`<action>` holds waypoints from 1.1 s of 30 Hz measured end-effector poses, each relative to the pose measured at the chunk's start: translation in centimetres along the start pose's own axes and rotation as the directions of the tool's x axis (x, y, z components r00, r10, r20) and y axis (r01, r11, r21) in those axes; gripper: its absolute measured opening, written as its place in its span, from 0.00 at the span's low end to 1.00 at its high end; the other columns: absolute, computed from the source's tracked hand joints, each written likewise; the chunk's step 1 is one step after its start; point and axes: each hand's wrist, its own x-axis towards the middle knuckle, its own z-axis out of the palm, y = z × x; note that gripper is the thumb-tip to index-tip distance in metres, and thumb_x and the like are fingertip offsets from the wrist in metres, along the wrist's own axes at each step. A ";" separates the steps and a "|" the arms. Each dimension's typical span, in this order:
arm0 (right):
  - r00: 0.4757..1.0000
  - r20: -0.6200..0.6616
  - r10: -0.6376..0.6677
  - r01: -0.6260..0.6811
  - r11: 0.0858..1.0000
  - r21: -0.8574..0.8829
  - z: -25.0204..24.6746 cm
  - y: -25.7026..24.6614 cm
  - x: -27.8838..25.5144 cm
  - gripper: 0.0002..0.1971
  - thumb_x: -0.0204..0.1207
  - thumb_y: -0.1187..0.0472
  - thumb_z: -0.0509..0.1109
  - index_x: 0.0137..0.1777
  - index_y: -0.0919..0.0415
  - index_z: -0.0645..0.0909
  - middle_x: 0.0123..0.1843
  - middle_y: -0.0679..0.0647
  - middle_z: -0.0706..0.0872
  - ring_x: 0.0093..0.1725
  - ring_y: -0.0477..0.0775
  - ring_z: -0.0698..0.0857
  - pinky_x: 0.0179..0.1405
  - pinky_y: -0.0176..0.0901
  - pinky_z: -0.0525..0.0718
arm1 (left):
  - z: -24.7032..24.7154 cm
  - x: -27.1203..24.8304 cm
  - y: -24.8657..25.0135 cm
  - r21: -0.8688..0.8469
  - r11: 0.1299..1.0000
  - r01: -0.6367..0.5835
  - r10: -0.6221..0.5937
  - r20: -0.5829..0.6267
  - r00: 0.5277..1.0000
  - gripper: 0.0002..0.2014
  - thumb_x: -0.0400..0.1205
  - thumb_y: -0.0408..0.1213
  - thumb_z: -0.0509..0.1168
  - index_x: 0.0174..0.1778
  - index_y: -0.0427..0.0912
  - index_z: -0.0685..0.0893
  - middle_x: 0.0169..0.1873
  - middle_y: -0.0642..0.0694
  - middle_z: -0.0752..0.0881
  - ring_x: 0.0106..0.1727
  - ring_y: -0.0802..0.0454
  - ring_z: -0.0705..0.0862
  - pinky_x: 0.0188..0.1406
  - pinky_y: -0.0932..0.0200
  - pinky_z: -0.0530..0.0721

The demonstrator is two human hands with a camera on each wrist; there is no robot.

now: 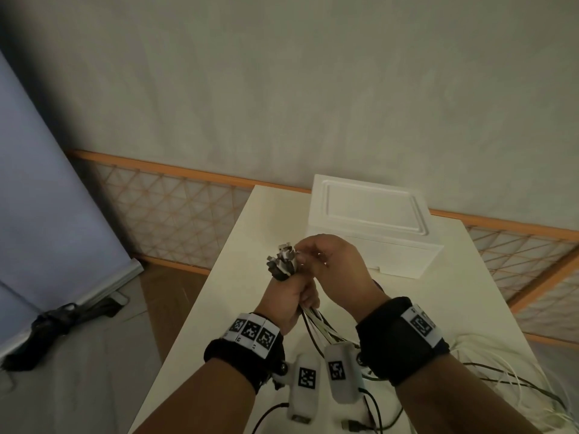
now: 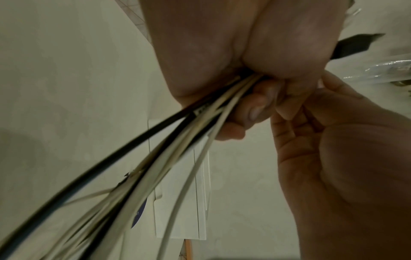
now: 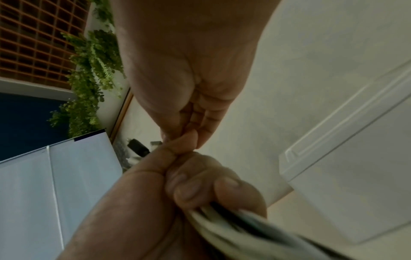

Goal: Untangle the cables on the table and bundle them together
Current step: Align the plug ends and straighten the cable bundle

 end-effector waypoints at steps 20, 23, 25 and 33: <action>0.937 0.285 -0.202 0.207 0.978 0.014 1.0 -0.5 1.2 0.18 0.81 0.49 0.63 0.46 0.62 0.87 0.47 0.51 0.90 0.50 0.47 0.86 0.54 0.48 0.82 | -0.4 -0.4 0.0 0.154 0.987 0.038 -0.052 0.089 0.995 0.09 0.70 0.32 0.61 0.23 0.37 0.75 0.16 0.45 0.68 0.18 0.49 0.71 0.25 0.56 0.79; 0.948 0.279 -0.156 0.189 0.978 -0.094 0.9 -0.3 1.5 0.18 0.82 0.49 0.64 0.43 0.63 0.87 0.43 0.54 0.89 0.46 0.50 0.85 0.51 0.50 0.81 | -0.2 -0.5 0.0 0.184 0.982 0.047 -0.066 0.099 0.993 0.10 0.71 0.31 0.61 0.23 0.38 0.72 0.15 0.45 0.67 0.17 0.50 0.70 0.24 0.57 0.77; 0.957 0.271 -0.105 0.127 0.990 -0.066 0.4 -0.3 1.4 0.16 0.82 0.50 0.64 0.49 0.60 0.88 0.50 0.53 0.90 0.51 0.48 0.85 0.55 0.44 0.81 | 0.3 -0.6 0.1 0.203 0.978 0.053 -0.074 0.099 0.992 0.10 0.72 0.33 0.60 0.24 0.39 0.71 0.15 0.47 0.67 0.17 0.52 0.67 0.23 0.59 0.72; 0.865 0.461 0.201 -0.404 0.823 0.399 3.0 3.1 -2.5 0.20 0.79 0.54 0.69 0.66 0.62 0.70 0.49 0.61 0.85 0.43 0.51 0.85 0.45 0.49 0.86 | 1.0 1.3 2.8 -0.205 0.979 0.003 -0.031 -0.135 0.990 0.27 0.85 0.46 0.61 0.18 0.43 0.69 0.15 0.48 0.68 0.17 0.54 0.69 0.22 0.61 0.74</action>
